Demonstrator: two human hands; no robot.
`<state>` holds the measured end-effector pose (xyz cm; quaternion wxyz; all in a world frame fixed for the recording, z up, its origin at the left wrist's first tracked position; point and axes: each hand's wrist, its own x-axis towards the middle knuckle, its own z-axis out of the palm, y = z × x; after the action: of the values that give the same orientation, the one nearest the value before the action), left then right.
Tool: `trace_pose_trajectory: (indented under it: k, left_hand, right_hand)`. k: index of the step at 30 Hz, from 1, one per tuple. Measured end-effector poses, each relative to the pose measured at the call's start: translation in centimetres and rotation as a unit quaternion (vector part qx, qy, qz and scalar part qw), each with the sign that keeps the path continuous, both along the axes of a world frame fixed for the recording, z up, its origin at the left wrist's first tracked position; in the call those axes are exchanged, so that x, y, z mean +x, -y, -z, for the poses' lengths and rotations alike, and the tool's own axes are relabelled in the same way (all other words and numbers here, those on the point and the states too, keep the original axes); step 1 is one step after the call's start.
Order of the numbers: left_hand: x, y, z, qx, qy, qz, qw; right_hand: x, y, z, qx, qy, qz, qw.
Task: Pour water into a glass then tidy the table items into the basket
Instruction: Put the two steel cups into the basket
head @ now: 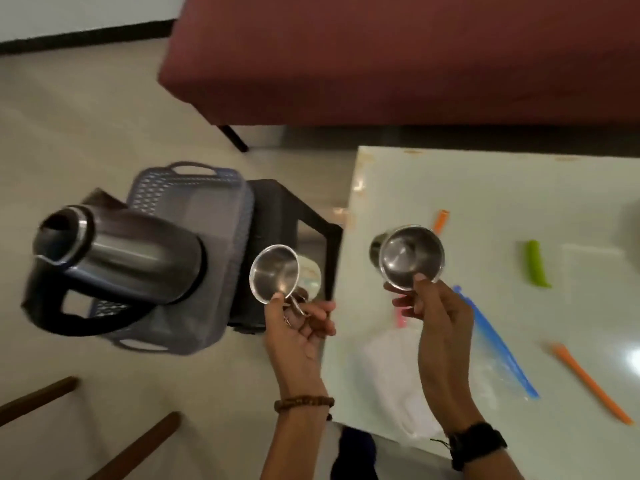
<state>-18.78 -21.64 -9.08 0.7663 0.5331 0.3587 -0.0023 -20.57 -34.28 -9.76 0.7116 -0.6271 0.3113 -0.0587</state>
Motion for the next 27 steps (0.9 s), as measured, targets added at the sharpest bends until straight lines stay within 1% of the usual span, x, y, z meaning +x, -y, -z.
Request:
trace_pose_trajectory:
  k: [2, 4, 8, 11, 14, 16, 19, 22, 27]
  left_hand:
    - [2.7, -4.1, -0.6, 0.039, 0.007, 0.012, 0.999]
    - [5.9, -7.6, -1.1, 0.065, 0.014, 0.004, 0.998]
    - [13.7, -12.7, -0.7, 0.040, 0.010, -0.059, 0.997]
    - [19.1, -15.6, 0.7, 0.032, -0.008, -0.090, 0.995]
    - [23.0, -18.2, 2.8, -0.025, -0.027, -0.130, 0.991]
    - [24.4, -19.3, 4.0, -0.025, -0.046, -0.140, 0.989]
    - [25.8, -20.7, 5.1, -0.005, -0.047, -0.171, 0.984]
    - [26.4, -21.0, 5.4, 0.009, -0.059, -0.196, 0.979]
    - [25.0, -21.7, 7.5, 0.036, -0.104, -0.147, 0.983]
  right_hand:
    - [3.1, -3.7, -0.6, -0.020, 0.019, -0.059, 0.998]
    - [6.7, -7.5, -0.9, -0.032, 0.035, -0.126, 0.991]
    - [14.0, -13.9, -1.0, -0.040, 0.051, -0.228, 0.972]
    - [19.0, -17.7, 0.0, -0.065, 0.037, -0.258, 0.963]
    - [22.6, -20.6, 1.6, -0.094, 0.002, -0.291, 0.952]
    - [24.0, -21.9, 2.5, -0.117, -0.019, -0.303, 0.946]
    - [25.2, -23.3, 3.5, -0.159, -0.049, -0.319, 0.933]
    - [25.4, -24.1, 4.5, -0.219, -0.053, -0.380, 0.897]
    - [25.5, -23.9, 5.7, -0.328, -0.085, -0.419, 0.842]
